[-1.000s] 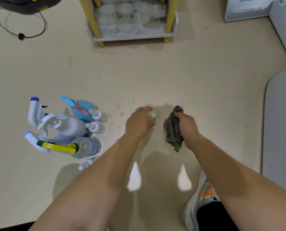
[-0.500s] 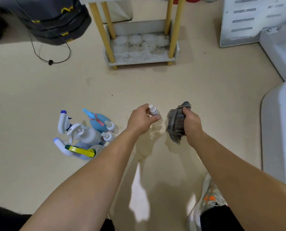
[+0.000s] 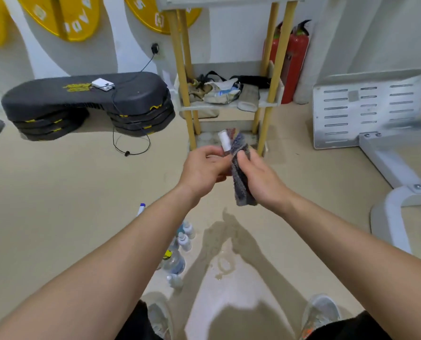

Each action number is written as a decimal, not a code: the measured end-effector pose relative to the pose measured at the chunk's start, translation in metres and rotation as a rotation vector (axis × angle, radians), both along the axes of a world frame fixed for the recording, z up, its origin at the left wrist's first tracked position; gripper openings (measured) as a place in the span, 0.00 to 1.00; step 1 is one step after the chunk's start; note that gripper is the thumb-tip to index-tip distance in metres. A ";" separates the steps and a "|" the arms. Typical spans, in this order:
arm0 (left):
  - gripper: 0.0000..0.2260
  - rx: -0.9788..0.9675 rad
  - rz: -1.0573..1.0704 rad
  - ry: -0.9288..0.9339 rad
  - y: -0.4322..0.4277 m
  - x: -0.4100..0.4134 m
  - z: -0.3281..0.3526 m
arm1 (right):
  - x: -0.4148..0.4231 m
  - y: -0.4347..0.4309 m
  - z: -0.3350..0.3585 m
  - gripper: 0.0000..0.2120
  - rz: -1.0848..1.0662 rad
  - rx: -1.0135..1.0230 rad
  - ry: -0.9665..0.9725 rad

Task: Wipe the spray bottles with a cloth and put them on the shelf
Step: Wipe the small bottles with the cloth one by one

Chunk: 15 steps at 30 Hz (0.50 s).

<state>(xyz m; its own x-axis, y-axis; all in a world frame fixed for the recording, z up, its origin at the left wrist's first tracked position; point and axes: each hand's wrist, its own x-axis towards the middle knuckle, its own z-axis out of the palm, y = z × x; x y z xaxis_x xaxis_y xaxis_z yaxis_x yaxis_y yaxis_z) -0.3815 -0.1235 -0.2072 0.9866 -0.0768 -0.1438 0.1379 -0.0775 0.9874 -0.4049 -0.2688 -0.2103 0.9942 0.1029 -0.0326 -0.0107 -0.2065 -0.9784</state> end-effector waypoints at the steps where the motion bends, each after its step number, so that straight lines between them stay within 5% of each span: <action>1: 0.11 -0.039 0.015 -0.001 -0.002 -0.005 0.007 | -0.005 0.006 0.005 0.10 -0.010 -0.055 -0.042; 7: 0.08 -0.202 0.062 -0.035 -0.011 -0.027 0.018 | -0.011 0.028 0.016 0.09 -0.139 0.021 -0.111; 15: 0.09 -0.272 0.167 0.041 -0.012 -0.016 -0.002 | 0.010 0.038 0.005 0.22 -0.252 0.066 -0.033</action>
<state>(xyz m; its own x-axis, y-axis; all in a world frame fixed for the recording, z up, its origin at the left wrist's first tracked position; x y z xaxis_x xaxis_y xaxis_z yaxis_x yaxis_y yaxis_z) -0.3972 -0.1353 -0.2090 0.9827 0.0449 -0.1797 0.1661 0.2161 0.9621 -0.3953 -0.2307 -0.2049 0.9891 -0.1475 -0.0006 -0.0211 -0.1373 -0.9903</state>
